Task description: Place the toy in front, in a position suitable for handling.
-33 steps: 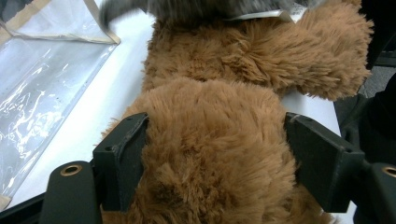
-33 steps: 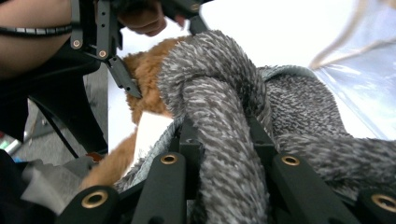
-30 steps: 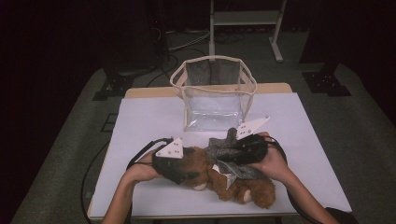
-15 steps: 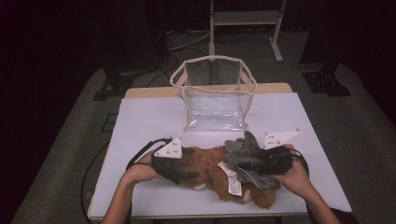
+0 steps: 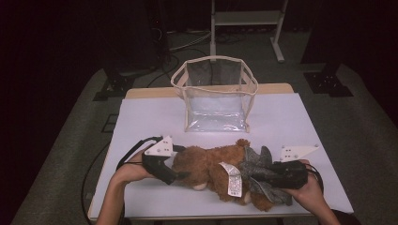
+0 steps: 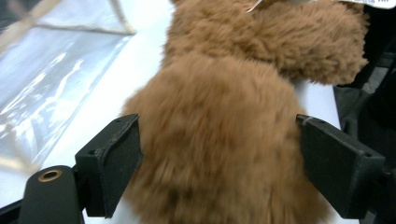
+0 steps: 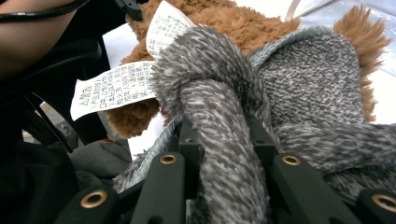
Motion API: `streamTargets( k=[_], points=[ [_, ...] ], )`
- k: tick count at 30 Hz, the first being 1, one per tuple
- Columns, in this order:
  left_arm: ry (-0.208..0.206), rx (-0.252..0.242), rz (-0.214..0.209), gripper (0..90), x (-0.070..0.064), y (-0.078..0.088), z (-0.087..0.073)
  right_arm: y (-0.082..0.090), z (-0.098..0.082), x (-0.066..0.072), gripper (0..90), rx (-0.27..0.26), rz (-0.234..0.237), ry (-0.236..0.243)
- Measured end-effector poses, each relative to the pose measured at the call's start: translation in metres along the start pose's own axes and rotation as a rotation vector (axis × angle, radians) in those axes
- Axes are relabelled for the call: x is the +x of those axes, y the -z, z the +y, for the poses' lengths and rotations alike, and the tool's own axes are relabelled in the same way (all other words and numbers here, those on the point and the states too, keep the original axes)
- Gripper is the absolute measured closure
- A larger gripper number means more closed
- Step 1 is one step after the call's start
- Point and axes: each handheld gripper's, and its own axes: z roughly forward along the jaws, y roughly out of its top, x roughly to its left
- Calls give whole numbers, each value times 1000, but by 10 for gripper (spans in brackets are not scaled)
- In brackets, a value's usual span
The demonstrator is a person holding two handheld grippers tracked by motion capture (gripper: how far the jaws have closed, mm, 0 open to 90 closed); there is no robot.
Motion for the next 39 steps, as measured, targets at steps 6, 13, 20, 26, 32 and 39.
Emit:
streamTargets(
  k=[6,13,20,26,32,39],
  points=[
    [22,-14,-37,239,3,-10,-10,1,5,-5,727,-7,16,-9],
    [36,-75,-37,272,-2,-25,-3,2,36,-14,729,-20,18,13],
    [8,-113,-39,273,-11,-38,7,-37,82,-14,728,78,47,98],
    [-13,-97,-43,272,-16,-45,8,-74,95,-2,726,169,83,153],
    [16,-114,-45,279,-3,-28,-1,-67,79,-13,740,159,90,103],
    [36,-123,-40,425,0,-33,-8,-64,87,-15,740,152,75,99]
  ],
)
